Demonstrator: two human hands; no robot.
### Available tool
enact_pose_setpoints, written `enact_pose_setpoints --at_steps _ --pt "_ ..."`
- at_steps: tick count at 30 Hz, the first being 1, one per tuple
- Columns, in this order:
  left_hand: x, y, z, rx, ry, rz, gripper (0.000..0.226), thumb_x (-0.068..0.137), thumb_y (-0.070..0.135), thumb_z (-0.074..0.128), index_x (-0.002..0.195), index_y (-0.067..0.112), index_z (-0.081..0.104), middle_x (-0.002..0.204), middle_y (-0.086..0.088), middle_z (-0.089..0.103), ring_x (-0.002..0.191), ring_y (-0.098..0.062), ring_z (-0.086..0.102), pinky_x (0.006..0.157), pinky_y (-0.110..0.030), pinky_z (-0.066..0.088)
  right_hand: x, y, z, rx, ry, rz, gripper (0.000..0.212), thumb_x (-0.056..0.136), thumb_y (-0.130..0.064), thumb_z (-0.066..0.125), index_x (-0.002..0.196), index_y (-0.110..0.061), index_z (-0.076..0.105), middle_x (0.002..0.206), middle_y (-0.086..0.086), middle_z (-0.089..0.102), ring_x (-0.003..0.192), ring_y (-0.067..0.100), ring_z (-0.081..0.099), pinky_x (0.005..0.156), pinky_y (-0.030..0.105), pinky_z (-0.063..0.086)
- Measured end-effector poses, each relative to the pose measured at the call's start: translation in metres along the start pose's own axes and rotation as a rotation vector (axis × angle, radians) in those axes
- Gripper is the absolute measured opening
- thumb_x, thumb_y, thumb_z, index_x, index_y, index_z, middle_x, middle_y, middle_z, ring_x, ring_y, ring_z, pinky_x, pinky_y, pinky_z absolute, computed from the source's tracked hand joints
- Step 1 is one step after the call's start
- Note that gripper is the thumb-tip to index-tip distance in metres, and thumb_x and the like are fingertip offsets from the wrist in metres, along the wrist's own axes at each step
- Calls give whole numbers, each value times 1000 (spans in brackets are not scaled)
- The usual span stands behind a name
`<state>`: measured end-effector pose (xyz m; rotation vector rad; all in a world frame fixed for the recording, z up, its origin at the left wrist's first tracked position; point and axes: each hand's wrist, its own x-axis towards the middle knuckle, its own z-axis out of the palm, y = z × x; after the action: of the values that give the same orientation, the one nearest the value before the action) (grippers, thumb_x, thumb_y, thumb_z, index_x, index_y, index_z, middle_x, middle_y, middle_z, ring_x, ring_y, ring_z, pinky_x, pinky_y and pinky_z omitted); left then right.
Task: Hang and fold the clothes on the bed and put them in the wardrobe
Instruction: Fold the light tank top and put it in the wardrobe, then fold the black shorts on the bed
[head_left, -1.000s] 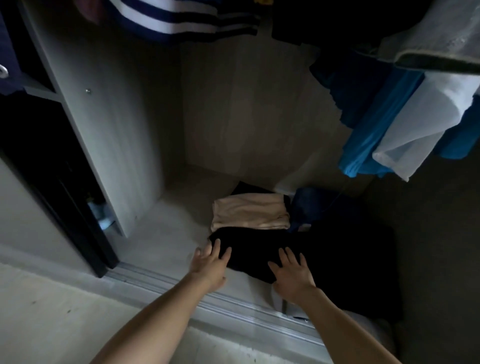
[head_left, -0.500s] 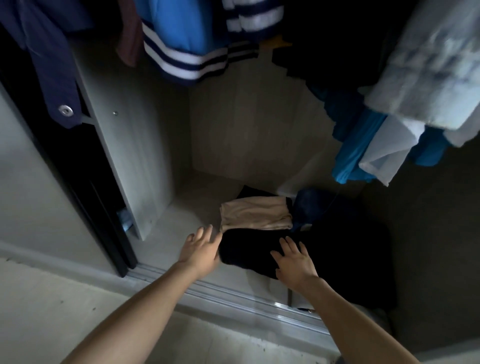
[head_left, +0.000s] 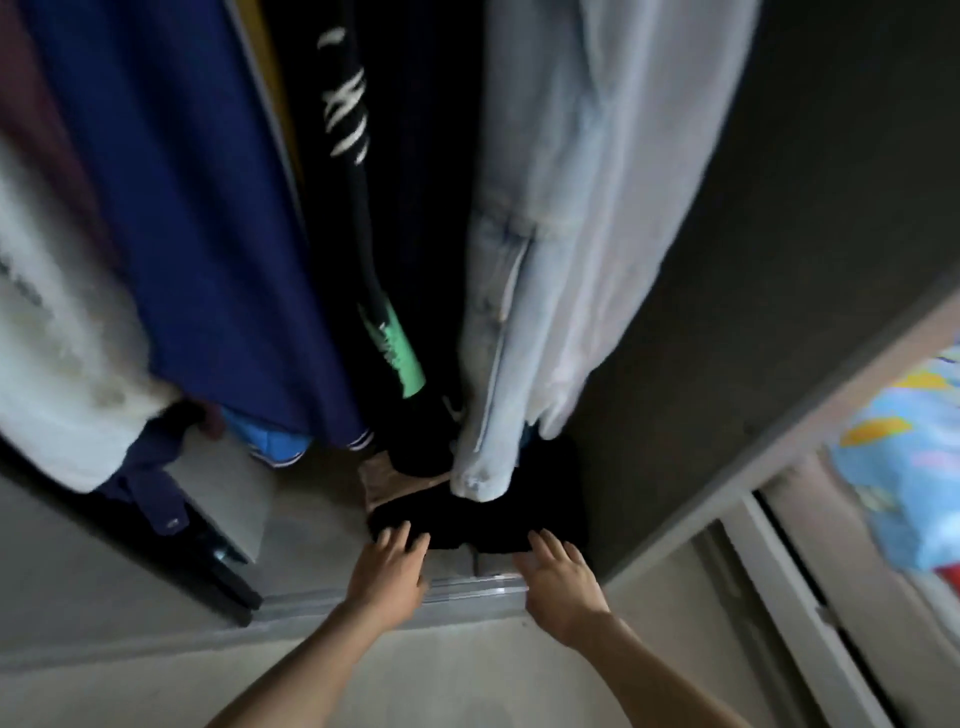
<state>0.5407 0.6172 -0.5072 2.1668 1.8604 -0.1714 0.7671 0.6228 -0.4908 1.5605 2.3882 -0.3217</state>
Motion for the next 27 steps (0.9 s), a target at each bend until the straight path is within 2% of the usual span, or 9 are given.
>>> enact_pose_setpoints --at_steps 10,12,13,14,16,19,21,24,27 --pt "-71 147 -123 91 55 490 52 95 37 40 143 22 30 153 -2 20 138 -17 19 106 -33 27 -221 37 -113 -32 90 422 57 92 -25 44 147 -24 28 157 11 12 145 24 8 116 39 10" --pt "-91 172 -148 153 81 582 55 93 37 43 144 19 31 153 -7 22 140 -17 19 107 -31 26 -268 34 -128 -74 186 501 60 76 -34 68 134 -26 51 145 20 38 136 28 35 108 42 33" --pt "-101 184 -160 170 128 640 57 89 38 53 140 16 40 149 -13 31 137 -20 28 105 -30 31 -294 32 -132 -75 254 552 64 56 -38 82 117 -28 66 128 18 57 121 27 55 94 41 48" --pt "-114 198 -171 156 184 717 60 77 40 69 128 14 56 137 -19 47 127 -25 45 97 -30 42 -321 30 -133 -98 298 595 65 38 -39 89 101 -28 74 112 12 68 105 24 65 79 39 55" --pt "-134 214 -186 189 269 824 62 38 38 92 92 13 75 99 -15 70 90 -26 68 66 -30 57 -360 27 -130 -112 358 687 64 30 -39 92 91 -28 76 102 7 72 95 22 69 70 38 57" --pt "-161 276 -203 119 335 1001 63 24 27 95 82 10 76 86 -14 72 77 -28 70 52 -35 56 -450 17 -115 -9 371 933 64 37 -39 93 96 -25 75 108 7 70 100 24 68 73 39 56" --pt "-186 329 -207 86 335 1120 62 25 17 96 82 4 75 86 -19 70 76 -33 70 51 -42 55 -513 4 -104 74 388 1107 63 61 -37 84 119 -24 65 131 12 56 124 26 53 96 39 46" --pt "-236 402 -201 -10 213 1242 54 59 11 86 109 0 67 115 -25 62 106 -39 60 79 -52 50 -598 -15 -74 195 436 1385 55 95 -34 45 146 -28 28 157 3 12 146 19 4 115 36 7" --pt "-310 472 -164 -58 165 1436 52 90 28 58 138 12 44 145 -12 39 136 -27 31 107 -45 30 -681 -54 -48 204 532 1699 53 96 -38 42 146 -27 27 157 3 11 146 18 3 115 38 9"
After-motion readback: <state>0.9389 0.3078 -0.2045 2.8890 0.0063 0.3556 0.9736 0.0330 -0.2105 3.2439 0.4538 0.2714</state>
